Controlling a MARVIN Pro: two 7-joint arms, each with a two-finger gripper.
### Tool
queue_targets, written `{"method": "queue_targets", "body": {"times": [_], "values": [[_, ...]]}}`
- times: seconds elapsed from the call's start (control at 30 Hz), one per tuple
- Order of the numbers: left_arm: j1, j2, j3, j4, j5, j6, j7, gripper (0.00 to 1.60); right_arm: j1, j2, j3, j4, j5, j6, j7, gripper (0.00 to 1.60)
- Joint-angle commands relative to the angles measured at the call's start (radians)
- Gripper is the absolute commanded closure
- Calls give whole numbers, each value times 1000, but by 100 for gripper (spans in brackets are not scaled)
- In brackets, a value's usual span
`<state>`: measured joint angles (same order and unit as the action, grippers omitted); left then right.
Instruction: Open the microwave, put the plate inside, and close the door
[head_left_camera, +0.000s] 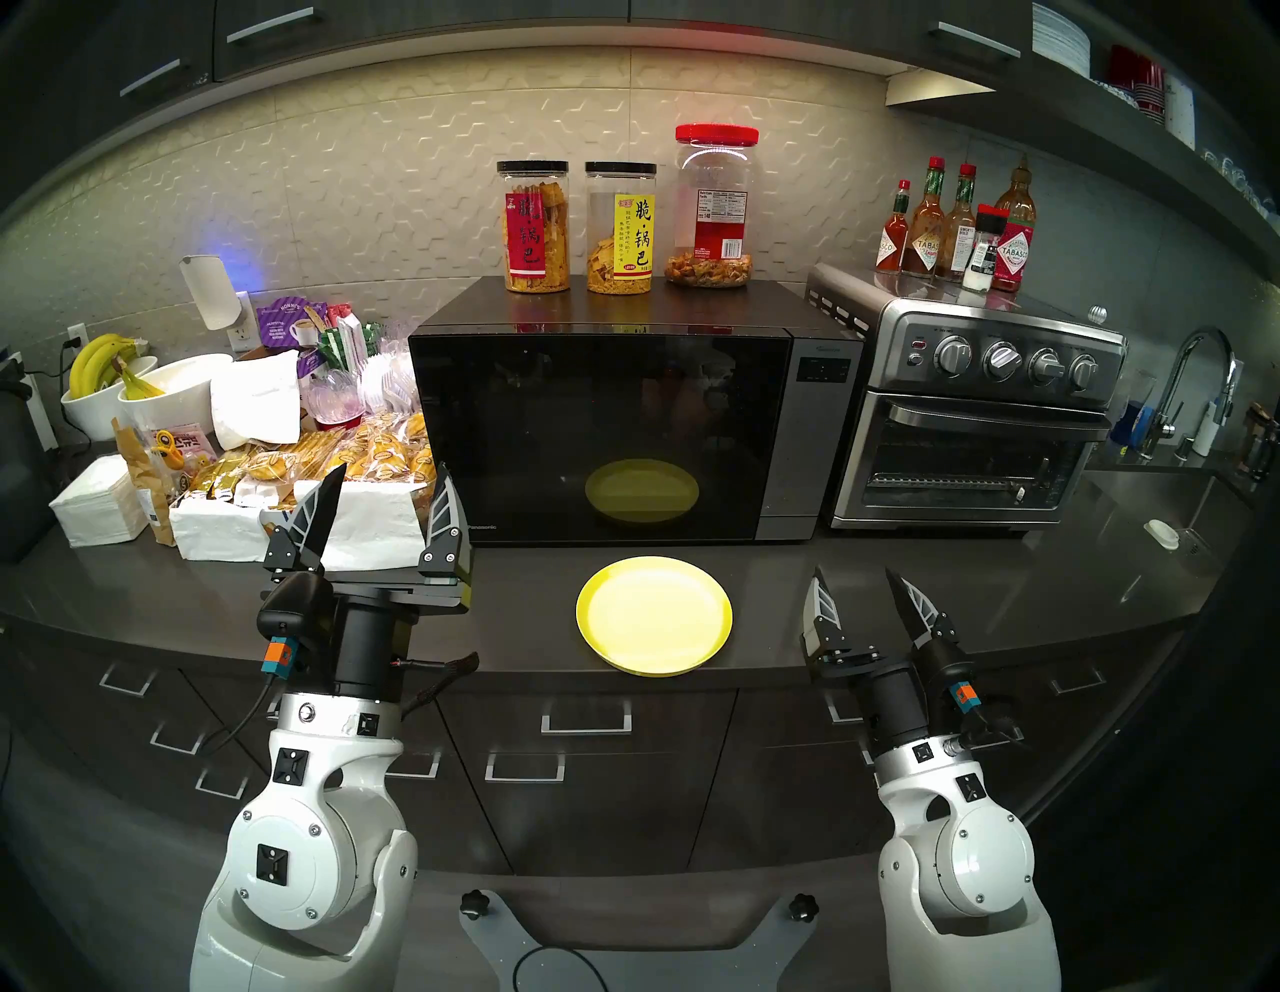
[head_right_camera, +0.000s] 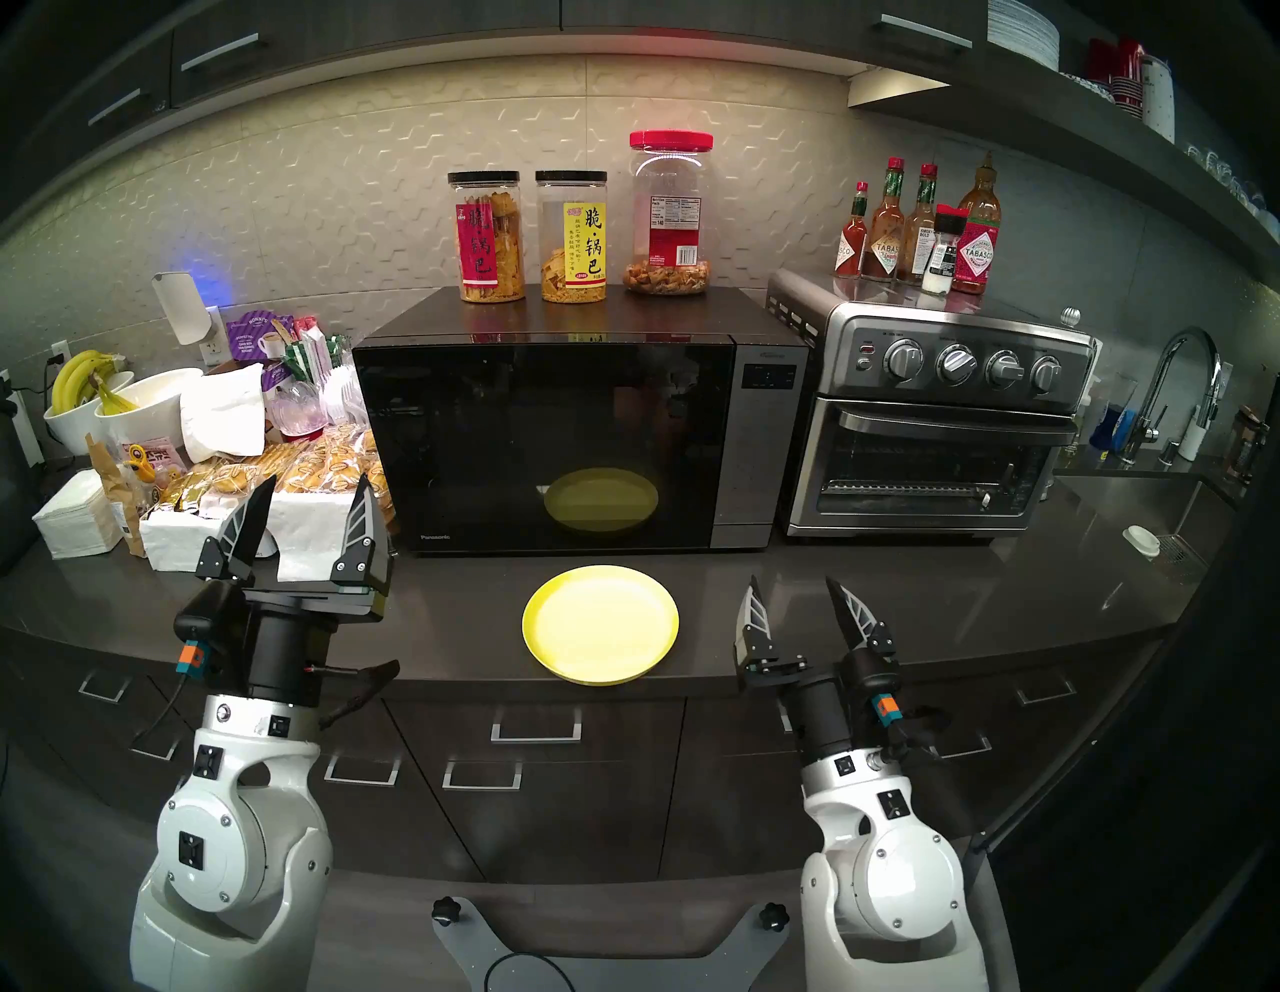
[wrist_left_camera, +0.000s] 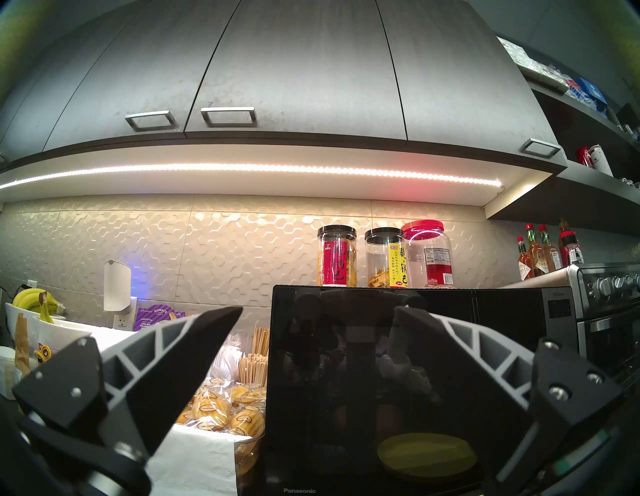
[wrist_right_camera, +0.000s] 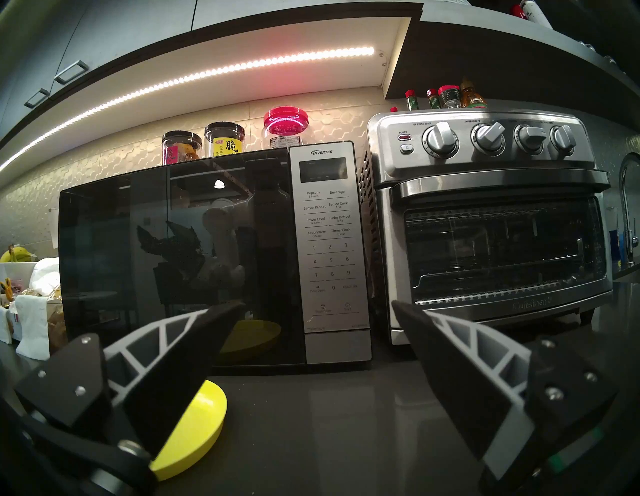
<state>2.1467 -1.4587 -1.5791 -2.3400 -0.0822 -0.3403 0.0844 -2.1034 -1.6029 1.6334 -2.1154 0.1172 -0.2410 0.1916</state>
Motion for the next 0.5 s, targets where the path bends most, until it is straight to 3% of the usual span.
{"method": "queue_targets", "body": {"times": [0.0,0.47], "values": [[2,-1,-1,-19,1,-2,2,0,2,-2,-2,-20,0,-2,-2,0],[2,-1,-1,-18,1,-2,2,0,2,-2,-2,-20,0,-2,-3,0]]}}
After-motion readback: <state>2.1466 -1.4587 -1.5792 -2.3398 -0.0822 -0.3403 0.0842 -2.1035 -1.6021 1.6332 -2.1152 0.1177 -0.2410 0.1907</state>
